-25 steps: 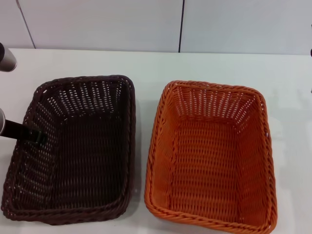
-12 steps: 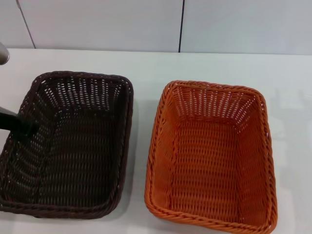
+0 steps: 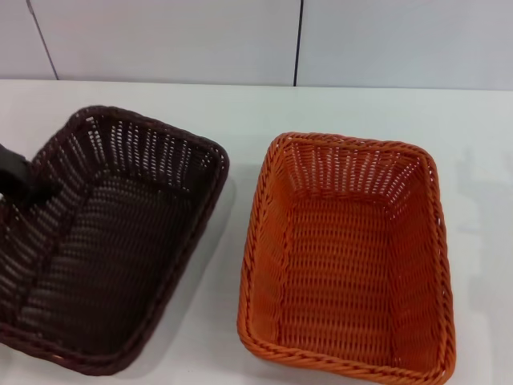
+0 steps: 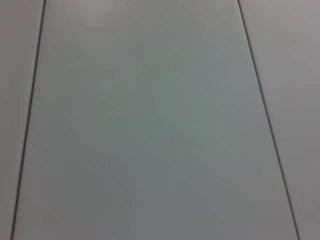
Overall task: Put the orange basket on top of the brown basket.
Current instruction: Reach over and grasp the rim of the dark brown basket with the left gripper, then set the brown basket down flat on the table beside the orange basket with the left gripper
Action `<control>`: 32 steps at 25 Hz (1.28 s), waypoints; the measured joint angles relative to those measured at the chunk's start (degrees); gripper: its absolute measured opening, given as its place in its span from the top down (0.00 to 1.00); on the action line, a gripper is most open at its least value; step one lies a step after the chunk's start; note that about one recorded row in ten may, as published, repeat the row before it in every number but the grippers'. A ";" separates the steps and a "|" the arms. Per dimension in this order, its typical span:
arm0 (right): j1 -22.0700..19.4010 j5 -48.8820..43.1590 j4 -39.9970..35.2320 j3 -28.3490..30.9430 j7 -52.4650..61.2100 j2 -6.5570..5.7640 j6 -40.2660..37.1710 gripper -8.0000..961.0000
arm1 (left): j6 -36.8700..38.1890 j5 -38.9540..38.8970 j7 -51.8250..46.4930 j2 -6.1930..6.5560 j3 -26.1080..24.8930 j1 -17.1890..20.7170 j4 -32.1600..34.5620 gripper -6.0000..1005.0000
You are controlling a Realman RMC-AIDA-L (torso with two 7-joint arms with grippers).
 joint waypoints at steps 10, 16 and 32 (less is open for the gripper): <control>-2.32 0.09 -0.67 2.20 0.00 0.05 -0.15 0.37 | -4.49 -2.26 18.86 7.46 -2.97 -7.12 11.96 0.72; -3.51 0.09 -1.55 2.89 0.00 0.09 -0.19 0.37 | -6.07 -5.06 25.42 9.75 -3.02 -9.67 13.58 0.73; -2.94 6.00 -4.47 3.43 0.00 0.20 0.47 0.37 | -24.56 -9.20 32.21 15.77 -0.88 -18.89 14.45 0.78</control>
